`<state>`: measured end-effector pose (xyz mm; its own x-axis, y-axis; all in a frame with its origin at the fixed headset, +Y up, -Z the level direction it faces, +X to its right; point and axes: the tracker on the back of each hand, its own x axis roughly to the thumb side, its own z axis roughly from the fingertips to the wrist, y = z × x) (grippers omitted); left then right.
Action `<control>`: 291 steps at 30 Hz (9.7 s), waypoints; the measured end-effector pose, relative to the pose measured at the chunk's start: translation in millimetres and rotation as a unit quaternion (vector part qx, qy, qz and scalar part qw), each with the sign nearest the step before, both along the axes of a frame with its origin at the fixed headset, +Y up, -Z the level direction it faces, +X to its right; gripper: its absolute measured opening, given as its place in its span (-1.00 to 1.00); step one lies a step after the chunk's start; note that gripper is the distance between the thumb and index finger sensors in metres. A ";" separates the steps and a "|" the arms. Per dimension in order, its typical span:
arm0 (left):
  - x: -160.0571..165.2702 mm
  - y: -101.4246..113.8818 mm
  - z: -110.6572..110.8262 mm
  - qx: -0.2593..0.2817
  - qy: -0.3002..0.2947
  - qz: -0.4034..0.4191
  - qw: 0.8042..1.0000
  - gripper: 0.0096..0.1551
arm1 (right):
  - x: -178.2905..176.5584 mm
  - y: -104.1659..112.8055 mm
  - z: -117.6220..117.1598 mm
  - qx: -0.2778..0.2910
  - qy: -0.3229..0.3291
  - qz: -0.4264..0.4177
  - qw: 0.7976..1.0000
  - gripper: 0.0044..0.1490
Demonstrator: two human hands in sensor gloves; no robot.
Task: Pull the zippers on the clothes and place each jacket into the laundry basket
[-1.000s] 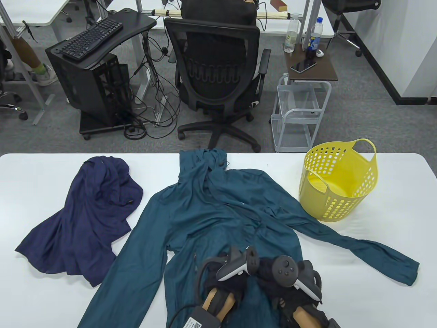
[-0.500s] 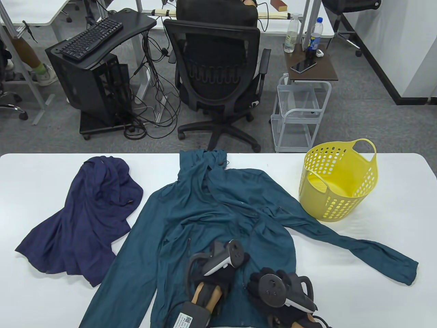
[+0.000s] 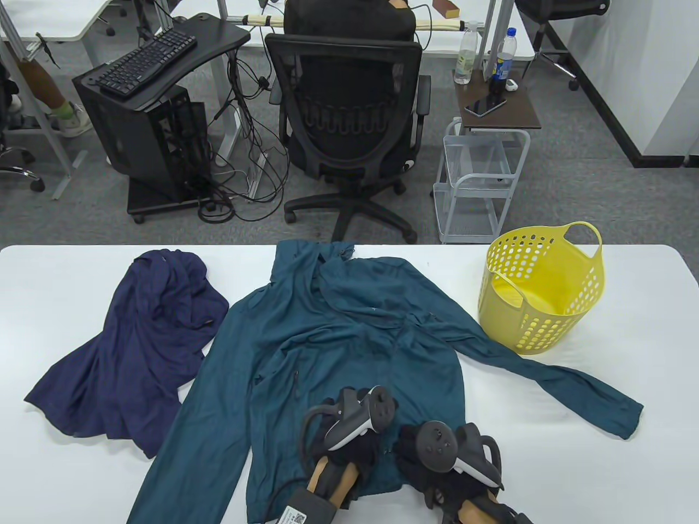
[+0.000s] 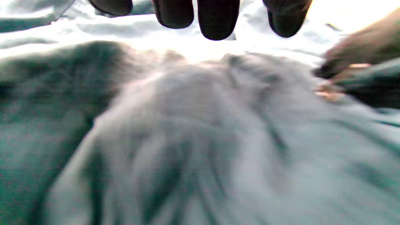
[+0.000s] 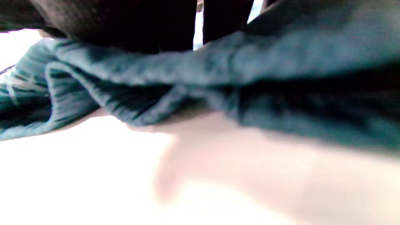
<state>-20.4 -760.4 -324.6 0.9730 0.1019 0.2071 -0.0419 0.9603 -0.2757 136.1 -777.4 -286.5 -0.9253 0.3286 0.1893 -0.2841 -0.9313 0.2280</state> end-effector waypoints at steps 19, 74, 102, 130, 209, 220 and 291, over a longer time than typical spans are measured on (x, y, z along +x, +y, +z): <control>-30.0 -33.9 -18.2 -0.113 0.028 -0.022 0.993 -0.35 | -18.5 28.0 38.4 -0.029 0.189 -0.063 0.979 -0.42; -125.4 -9.1 21.4 -0.269 0.166 0.424 0.849 -0.07 | 83.0 13.5 -23.7 -0.019 -0.186 0.053 0.981 -0.23; -46.4 -17.7 44.4 -0.397 -0.033 0.648 0.650 -0.02 | 7.6 -0.6 -7.9 -0.154 -0.102 -0.209 0.960 -0.30; -76.9 77.7 59.7 0.269 -0.053 0.268 0.924 -0.16 | 33.1 70.8 16.1 0.038 0.041 -0.451 0.891 -0.40; -55.5 69.9 76.7 0.215 -0.073 0.432 0.873 -0.05 | 19.3 42.9 15.3 0.013 0.108 -0.413 0.904 0.17; -73.7 53.4 53.8 0.066 -0.100 0.481 0.868 0.01 | 71.8 43.1 5.8 0.019 0.058 -0.529 0.847 0.02; -114.2 26.1 27.9 0.176 0.133 0.164 0.961 -0.17 | 178.7 218.5 -49.0 0.427 -0.261 -0.299 0.812 0.01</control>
